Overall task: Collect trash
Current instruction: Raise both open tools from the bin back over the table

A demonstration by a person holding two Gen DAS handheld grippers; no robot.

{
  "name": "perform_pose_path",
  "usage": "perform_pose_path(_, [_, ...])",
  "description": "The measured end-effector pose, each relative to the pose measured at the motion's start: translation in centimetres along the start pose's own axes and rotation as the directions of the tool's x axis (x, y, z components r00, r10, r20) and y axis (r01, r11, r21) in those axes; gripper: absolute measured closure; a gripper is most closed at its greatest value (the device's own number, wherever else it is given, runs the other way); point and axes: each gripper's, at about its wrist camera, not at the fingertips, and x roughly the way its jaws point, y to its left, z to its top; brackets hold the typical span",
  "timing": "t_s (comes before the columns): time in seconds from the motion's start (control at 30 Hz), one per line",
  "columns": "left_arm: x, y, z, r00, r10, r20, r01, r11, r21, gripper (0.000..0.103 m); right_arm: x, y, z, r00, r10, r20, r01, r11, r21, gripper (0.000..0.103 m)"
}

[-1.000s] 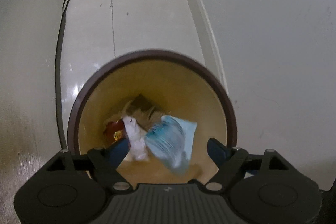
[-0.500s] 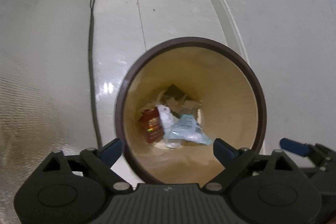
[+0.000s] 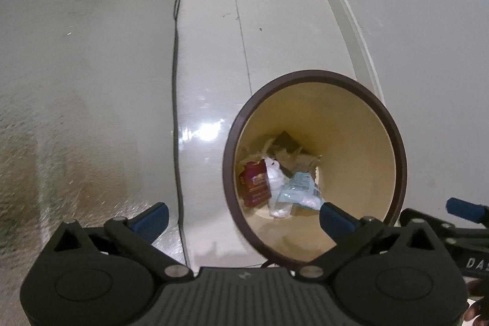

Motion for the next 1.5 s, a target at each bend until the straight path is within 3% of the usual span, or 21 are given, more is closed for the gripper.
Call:
perform_pose_path(0.43, [-3.6, -0.2, -2.3, 0.999, 0.033, 0.032, -0.033, 0.999, -0.003, 0.0, -4.2, -0.4, -0.3, 0.998, -0.05, 0.026, 0.05, 0.998, -0.025, 0.0])
perform_pose_path(0.7, [-7.6, -0.9, -2.9, 0.995, 0.018, 0.094, -0.018, 1.0, 0.001, 0.0, -7.8, -0.3, -0.6, 0.997, -0.065, 0.051, 0.067, 0.997, -0.024, 0.0])
perform_pose_path(1.13, [-20.7, -1.8, -4.1, 0.986, 0.034, 0.166, -0.034, 0.999, -0.003, 0.0, -18.8, 1.4, -0.6, 0.984, -0.138, 0.108, 0.138, 0.99, 0.008, 0.0])
perform_pose_path(1.5, [-32.2, -1.2, -4.1, 0.963, 0.001, 0.271, -0.007, 1.0, 0.021, 0.0, -30.8, 5.1, 0.1, 0.967, -0.181, 0.179, 0.186, 0.982, -0.012, 0.0])
